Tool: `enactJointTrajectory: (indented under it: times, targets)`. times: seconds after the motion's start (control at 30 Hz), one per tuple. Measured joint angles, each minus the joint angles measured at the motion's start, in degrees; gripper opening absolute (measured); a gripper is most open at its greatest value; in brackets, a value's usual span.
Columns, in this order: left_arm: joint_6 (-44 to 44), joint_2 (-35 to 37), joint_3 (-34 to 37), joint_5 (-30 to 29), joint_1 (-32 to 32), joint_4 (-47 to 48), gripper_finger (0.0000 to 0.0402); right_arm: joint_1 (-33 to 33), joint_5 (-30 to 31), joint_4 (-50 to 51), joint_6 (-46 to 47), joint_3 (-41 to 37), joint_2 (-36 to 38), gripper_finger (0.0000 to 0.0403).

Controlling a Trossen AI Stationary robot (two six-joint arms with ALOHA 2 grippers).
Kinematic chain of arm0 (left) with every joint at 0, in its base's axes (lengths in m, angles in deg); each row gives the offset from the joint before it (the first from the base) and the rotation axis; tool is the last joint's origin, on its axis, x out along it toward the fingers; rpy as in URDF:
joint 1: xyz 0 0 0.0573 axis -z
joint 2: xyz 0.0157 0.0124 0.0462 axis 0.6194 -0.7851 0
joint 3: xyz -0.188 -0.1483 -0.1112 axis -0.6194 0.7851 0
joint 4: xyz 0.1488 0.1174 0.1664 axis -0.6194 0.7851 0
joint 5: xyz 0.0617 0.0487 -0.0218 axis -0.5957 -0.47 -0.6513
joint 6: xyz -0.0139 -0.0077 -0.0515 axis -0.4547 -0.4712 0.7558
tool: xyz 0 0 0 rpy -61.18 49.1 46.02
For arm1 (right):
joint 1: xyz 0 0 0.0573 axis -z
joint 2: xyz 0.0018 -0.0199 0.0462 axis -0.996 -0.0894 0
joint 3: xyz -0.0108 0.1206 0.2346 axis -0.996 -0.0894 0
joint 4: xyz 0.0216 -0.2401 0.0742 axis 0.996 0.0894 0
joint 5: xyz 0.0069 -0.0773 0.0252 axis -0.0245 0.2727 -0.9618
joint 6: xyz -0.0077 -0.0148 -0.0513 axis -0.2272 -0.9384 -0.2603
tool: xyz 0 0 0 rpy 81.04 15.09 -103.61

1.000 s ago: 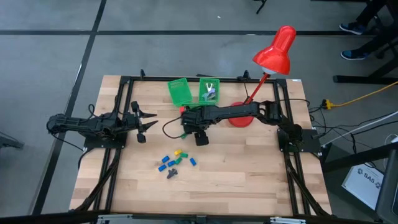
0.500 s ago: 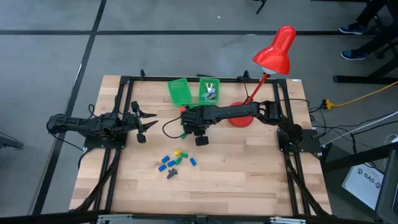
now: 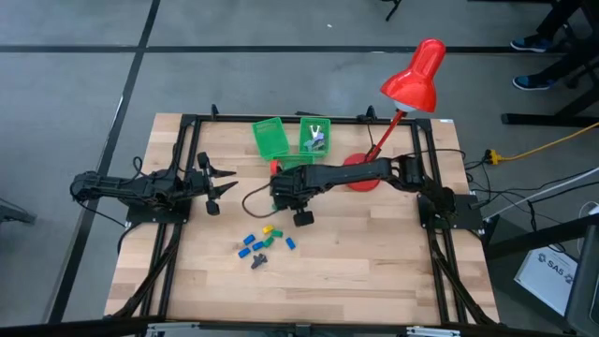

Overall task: Pick and place Stapler, Stapler remover, tape
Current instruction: Put the blue staple remover into the right green bin

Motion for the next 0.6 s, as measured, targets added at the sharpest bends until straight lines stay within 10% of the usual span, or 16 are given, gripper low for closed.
enactJointTrajectory:
  times: [0.6]
  targets:
    - [0.0, 0.0, 0.0, 0.0, 0.0, 0.0, 0.0128, 5.1, -0.6, 25.6, 0.6, 28.9, 0.0, 0.0017]
